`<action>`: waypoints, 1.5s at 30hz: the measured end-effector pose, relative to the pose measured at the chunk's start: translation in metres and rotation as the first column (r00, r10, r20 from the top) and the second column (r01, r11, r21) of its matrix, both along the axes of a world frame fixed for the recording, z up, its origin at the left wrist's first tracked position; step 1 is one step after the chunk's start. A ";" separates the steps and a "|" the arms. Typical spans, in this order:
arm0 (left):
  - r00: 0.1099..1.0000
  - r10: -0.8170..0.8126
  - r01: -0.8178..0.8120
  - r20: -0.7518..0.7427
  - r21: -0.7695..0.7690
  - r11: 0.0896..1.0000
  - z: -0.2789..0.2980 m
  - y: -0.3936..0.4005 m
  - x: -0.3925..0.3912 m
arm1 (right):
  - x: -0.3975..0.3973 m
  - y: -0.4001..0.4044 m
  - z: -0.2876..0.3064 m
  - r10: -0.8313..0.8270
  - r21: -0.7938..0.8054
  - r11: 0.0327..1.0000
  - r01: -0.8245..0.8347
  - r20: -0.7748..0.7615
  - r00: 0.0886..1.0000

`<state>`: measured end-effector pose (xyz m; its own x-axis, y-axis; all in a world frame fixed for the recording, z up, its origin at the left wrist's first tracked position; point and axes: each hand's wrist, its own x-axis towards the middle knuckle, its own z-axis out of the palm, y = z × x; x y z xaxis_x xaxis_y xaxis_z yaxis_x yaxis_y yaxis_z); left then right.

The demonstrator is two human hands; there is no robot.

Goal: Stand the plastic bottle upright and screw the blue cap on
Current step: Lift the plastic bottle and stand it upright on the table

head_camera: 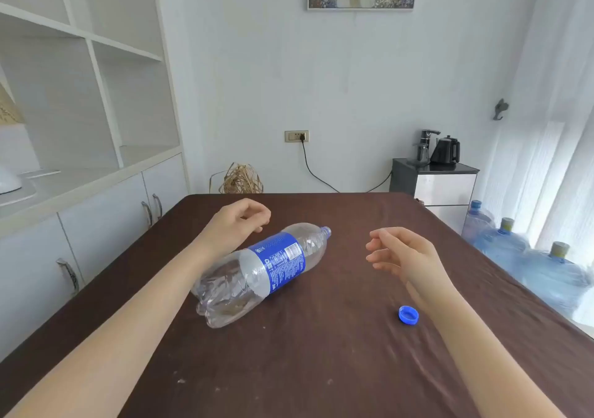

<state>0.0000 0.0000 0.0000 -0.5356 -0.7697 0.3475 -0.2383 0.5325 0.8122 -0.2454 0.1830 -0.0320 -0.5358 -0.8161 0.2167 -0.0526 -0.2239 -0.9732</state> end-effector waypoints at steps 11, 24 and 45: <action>0.660 0.165 -0.123 0.733 -0.112 0.986 -0.007 -0.026 -0.080 | -0.019 -0.003 -0.031 -0.098 0.096 0.990 0.105 -0.074 0.992; 0.498 0.191 -0.122 0.846 -0.150 0.981 -0.027 -0.022 -0.084 | -0.040 -0.003 -0.050 -0.193 0.139 0.964 0.225 -0.207 0.959; 0.903 -0.012 0.030 -0.429 0.034 0.999 -0.034 0.021 -0.044 | -0.072 0.008 -0.065 -0.049 0.430 0.882 0.194 -0.325 0.944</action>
<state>-0.0442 0.0207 -0.0339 -0.3579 -0.7774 0.5173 0.1483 0.4996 0.8534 -0.3170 0.1912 -0.0973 -0.6068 -0.7949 0.0056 -0.3513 0.2618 -0.8989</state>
